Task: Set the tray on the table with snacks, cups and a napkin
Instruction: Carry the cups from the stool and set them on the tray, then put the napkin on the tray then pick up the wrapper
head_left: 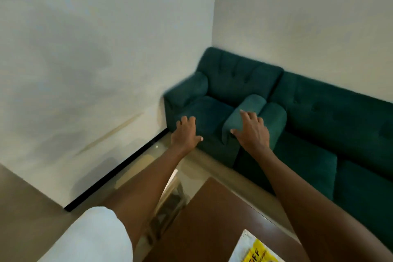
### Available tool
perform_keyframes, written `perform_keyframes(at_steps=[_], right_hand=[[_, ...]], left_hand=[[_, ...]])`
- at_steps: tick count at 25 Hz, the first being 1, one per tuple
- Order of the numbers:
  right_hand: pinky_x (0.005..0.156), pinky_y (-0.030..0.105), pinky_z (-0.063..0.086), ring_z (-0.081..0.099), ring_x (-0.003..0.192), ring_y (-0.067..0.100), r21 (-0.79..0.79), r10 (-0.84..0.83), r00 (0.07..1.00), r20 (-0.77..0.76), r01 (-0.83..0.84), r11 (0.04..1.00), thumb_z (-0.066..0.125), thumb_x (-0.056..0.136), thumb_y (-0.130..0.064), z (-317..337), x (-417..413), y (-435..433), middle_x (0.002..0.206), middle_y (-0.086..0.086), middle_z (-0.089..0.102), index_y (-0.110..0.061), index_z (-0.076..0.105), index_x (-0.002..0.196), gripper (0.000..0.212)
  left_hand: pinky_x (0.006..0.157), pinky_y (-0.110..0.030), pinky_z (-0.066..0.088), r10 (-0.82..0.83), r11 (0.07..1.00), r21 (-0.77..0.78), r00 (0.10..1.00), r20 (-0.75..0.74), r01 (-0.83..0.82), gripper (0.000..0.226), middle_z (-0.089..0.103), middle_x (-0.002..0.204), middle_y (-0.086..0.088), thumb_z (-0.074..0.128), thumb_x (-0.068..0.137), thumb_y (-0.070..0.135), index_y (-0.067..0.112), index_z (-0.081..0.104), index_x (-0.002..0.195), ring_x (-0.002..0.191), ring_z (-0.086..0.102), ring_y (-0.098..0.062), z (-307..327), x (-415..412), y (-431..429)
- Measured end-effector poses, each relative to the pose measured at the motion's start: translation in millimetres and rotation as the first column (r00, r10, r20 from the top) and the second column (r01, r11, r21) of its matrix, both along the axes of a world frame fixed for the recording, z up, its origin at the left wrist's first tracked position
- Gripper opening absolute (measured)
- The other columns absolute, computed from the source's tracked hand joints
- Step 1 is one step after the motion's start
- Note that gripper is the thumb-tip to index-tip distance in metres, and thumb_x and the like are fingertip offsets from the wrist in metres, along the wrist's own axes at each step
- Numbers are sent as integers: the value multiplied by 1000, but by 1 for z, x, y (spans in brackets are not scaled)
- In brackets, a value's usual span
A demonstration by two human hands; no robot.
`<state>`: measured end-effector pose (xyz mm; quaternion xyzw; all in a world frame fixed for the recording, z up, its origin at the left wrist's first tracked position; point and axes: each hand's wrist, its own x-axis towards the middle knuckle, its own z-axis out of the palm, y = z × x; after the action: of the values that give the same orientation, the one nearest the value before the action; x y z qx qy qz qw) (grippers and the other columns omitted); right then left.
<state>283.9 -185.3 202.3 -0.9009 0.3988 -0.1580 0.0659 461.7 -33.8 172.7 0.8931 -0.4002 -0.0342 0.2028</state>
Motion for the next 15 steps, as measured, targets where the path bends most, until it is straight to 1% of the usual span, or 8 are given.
perform_keyframes(at_steps=[2,4,5,7,9,10,12,15], right_hand=[[96,51,53,47,134,33,4,84,996,10,-84,996,72,88,-52,-3,76,14,155,4,42,-26,31,157,85],[99,51,53,45,137,33,42,143,989,-24,-142,989,71,88,-54,-25,144,30,158,4,39,-26,27,159,88],[100,51,52,44,139,32,73,154,987,-38,-151,986,71,88,-55,-41,173,36,160,5,37,-27,25,160,89],[102,50,51,42,142,32,161,161,985,-69,-148,976,71,89,-55,-81,225,53,162,4,36,-27,22,161,91],[104,51,49,41,144,31,285,150,982,-117,-112,952,71,89,-52,-134,271,74,162,4,37,-26,20,162,93],[103,51,50,42,144,31,354,138,980,-143,-80,932,71,90,-52,-166,290,85,162,4,39,-24,20,162,93],[102,51,49,46,142,34,452,110,977,-181,-16,892,69,92,-53,-234,316,104,159,8,43,-21,23,161,89],[102,48,50,52,136,35,512,95,970,-225,34,859,65,94,-54,-328,326,122,154,10,49,-16,32,156,80]], left_hand=[[85,-50,57,79,997,-7,997,-10,-79,71,46,136,-12,81,80,45,17,42,132,123,49,-34,-8,66,14],[92,-51,55,92,996,5,995,-28,-92,75,48,140,-13,79,82,47,15,40,138,128,48,-35,-30,128,29],[100,-51,51,87,996,19,996,-19,-87,81,47,145,-14,76,83,49,13,38,145,133,46,-36,-43,155,35],[117,-49,35,94,994,64,996,-8,-93,92,36,159,-17,68,87,56,10,27,156,148,32,-37,-77,199,46],[122,-48,24,124,986,120,990,-69,-115,94,26,165,-17,62,90,59,9,21,159,154,21,-36,-127,235,59],[122,-46,24,137,983,143,983,-120,-119,91,28,165,-16,62,91,56,9,22,159,153,22,-35,-158,248,66],[118,-41,32,140,984,144,953,-268,-104,75,40,158,-14,64,95,41,10,32,156,147,35,-32,-226,263,78],[116,-36,40,112,985,169,908,-403,-46,58,49,153,-9,61,98,17,14,41,153,142,45,-26,-317,256,88]])
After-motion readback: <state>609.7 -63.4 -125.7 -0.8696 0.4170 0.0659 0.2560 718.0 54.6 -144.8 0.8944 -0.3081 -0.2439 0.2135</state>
